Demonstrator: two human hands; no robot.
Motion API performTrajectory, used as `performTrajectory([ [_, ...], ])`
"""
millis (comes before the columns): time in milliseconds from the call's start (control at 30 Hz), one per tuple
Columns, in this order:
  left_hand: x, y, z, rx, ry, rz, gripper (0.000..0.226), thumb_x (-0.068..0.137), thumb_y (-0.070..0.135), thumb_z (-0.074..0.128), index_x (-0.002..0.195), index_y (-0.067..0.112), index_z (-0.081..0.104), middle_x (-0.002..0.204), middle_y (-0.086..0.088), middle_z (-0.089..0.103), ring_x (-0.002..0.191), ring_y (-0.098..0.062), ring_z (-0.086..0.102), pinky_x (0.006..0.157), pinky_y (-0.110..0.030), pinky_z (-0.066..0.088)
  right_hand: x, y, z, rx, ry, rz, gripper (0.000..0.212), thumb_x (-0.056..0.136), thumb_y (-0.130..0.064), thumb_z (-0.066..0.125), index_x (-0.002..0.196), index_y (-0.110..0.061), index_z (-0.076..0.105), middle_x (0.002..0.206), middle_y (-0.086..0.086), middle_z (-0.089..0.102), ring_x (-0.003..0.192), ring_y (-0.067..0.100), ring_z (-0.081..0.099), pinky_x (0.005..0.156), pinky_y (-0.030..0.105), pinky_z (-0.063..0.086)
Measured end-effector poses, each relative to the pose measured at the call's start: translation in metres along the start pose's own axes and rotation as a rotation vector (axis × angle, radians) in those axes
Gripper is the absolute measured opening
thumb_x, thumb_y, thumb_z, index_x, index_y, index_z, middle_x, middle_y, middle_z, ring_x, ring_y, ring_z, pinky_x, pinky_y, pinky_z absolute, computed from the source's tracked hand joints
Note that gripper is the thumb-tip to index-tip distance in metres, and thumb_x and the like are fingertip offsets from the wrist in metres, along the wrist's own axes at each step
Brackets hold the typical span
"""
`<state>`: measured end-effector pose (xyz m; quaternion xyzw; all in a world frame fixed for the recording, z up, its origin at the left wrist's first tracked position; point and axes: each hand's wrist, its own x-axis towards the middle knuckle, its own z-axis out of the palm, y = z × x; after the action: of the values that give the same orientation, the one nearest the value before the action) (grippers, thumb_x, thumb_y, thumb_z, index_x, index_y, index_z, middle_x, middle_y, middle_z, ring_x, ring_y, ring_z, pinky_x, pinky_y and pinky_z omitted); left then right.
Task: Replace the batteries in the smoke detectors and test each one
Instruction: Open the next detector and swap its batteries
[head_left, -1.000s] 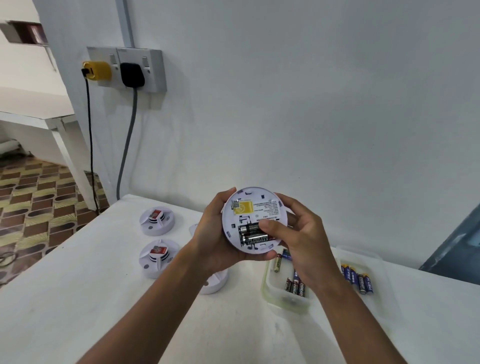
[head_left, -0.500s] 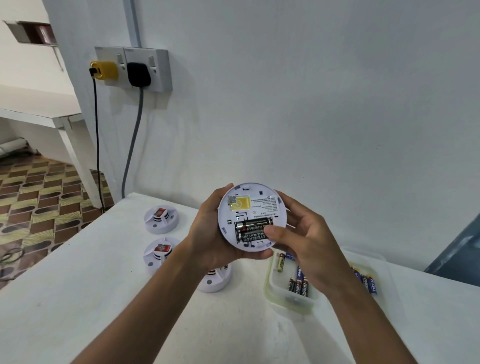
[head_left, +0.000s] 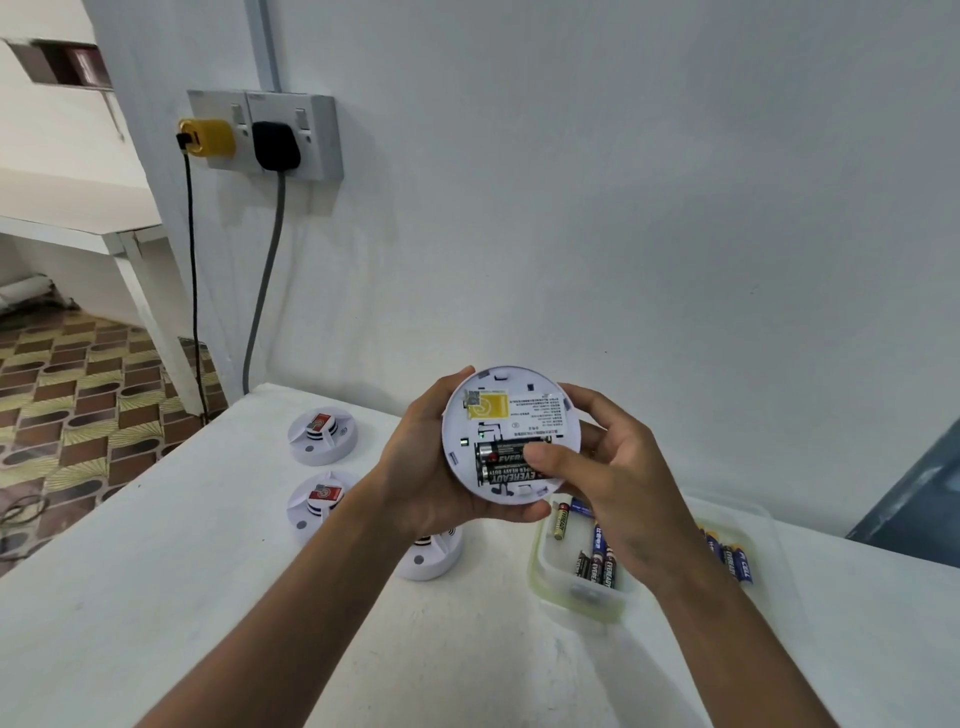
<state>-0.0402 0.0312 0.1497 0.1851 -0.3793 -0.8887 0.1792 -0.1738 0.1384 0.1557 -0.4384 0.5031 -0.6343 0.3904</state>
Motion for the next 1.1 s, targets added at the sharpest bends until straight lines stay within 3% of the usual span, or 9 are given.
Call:
performTrajectory([
  [200,-0.002,0.002,0.003,0.003,0.011,0.014,0.057,0.080,0.054,0.042,0.098,0.013,0.077,0.105,-0.017,0.070,0.081,-0.032,0.069,0.069,-0.041,0.056,-0.002,0.004,0.008,-0.055,0.126,-0.064,0.042,0.077,-0.001,0.074,0.116,-0.013,0.063,0.088,0.006,0.076,0.081,0.024,0.074,0.070,0.038,0.060],
  [400,-0.002,-0.002,0.005,0.011,0.021,0.015,0.057,0.080,0.055,0.043,0.102,0.013,0.075,0.107,-0.018,0.069,0.084,-0.035,0.069,0.068,-0.042,0.057,-0.004,0.007,0.015,-0.053,0.230,-0.083,0.036,0.077,-0.008,0.076,0.110,-0.013,0.063,0.083,0.007,0.076,0.074,0.024,0.074,0.063,0.038,0.061],
  [567,-0.003,-0.001,0.004,-0.014,0.019,0.024,0.056,0.081,0.054,0.041,0.094,0.013,0.078,0.102,-0.016,0.071,0.080,-0.032,0.070,0.076,-0.045,0.052,-0.006,0.001,0.012,-0.065,0.140,-0.063,0.038,0.078,-0.011,0.075,0.113,-0.015,0.060,0.090,0.004,0.076,0.081,0.019,0.074,0.062,0.027,0.058],
  [733,-0.004,0.000,0.008,0.005,0.000,0.056,0.054,0.079,0.053,0.041,0.090,0.014,0.079,0.099,-0.014,0.073,0.079,-0.030,0.071,0.086,-0.050,0.044,-0.005,0.001,0.009,-0.054,0.106,-0.073,0.044,0.078,-0.002,0.074,0.117,-0.016,0.057,0.093,0.005,0.075,0.084,0.019,0.073,0.064,0.029,0.059],
  [967,-0.002,0.003,0.004,0.006,-0.013,0.071,0.056,0.081,0.053,0.041,0.094,0.013,0.078,0.100,-0.015,0.072,0.080,-0.029,0.070,0.066,-0.043,0.057,-0.004,0.009,0.004,-0.056,0.021,-0.052,0.061,0.070,-0.003,0.078,0.124,-0.020,0.056,0.106,0.005,0.073,0.099,0.022,0.070,0.076,0.036,0.059],
  [1100,-0.001,0.001,0.000,0.001,-0.003,0.071,0.056,0.080,0.054,0.041,0.094,0.014,0.077,0.101,-0.015,0.071,0.080,-0.029,0.069,0.066,-0.041,0.057,-0.003,0.014,0.007,-0.056,0.057,-0.058,0.062,0.066,-0.009,0.078,0.124,-0.020,0.057,0.106,0.003,0.073,0.098,0.023,0.070,0.077,0.040,0.059],
])
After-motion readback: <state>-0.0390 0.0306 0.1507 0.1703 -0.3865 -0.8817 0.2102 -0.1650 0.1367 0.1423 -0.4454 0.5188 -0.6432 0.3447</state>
